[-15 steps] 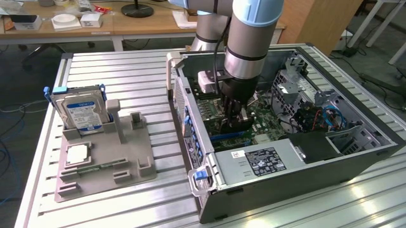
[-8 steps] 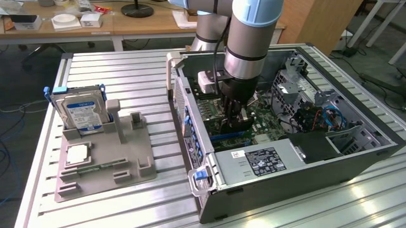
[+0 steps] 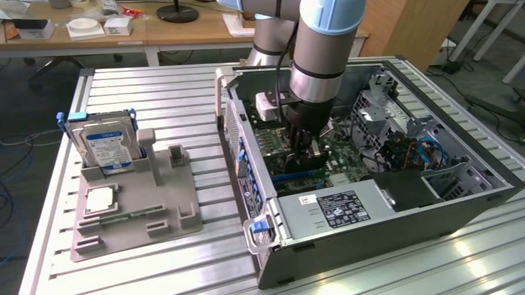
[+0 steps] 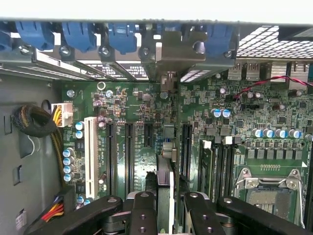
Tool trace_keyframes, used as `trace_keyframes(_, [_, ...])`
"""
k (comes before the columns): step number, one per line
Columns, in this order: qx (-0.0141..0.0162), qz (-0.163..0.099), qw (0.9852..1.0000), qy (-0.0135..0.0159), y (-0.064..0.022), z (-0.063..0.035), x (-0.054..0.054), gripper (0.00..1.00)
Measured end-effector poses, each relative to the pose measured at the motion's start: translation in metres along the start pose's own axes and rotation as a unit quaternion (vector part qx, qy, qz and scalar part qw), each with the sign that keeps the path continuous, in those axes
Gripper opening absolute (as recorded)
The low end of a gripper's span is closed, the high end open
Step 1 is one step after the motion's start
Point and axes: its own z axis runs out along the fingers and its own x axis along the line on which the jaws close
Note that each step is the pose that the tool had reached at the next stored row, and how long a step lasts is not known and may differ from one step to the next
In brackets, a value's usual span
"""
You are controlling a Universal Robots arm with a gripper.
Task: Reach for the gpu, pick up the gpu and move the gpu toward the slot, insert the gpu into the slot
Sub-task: 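Insert the gpu into the slot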
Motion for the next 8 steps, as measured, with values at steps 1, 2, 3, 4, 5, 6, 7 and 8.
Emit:
trace_keyframes(1, [0.0000, 0.000, 1.0000, 0.0001, 0.0002, 0.0009, 0.0000, 0.26])
trace_keyframes(2, [0.0000, 0.000, 1.0000, 0.0000, 0.0003, 0.0017, 0.0000, 0.26])
trace_keyframes(3, [0.0000, 0.000, 1.0000, 0.0000, 0.0004, 0.0020, 0.0000, 0.26])
trace_keyframes(4, [-0.0001, 0.000, 1.0000, 0.0001, 0.0003, 0.0020, 0.0000, 0.26])
trace_keyframes(5, [-0.0001, 0.000, 1.0000, 0.0001, 0.0004, 0.0020, 0.0000, 0.26])
trace_keyframes(6, [0.0000, 0.000, 1.0000, 0.0000, 0.0004, 0.0021, 0.0000, 0.26])
trace_keyframes(7, [0.0000, 0.000, 1.0000, 0.0000, 0.0004, 0.0021, 0.0000, 0.26])
trace_keyframes(8, [0.0000, 0.000, 1.0000, 0.0000, 0.0004, 0.0021, 0.0000, 0.26])
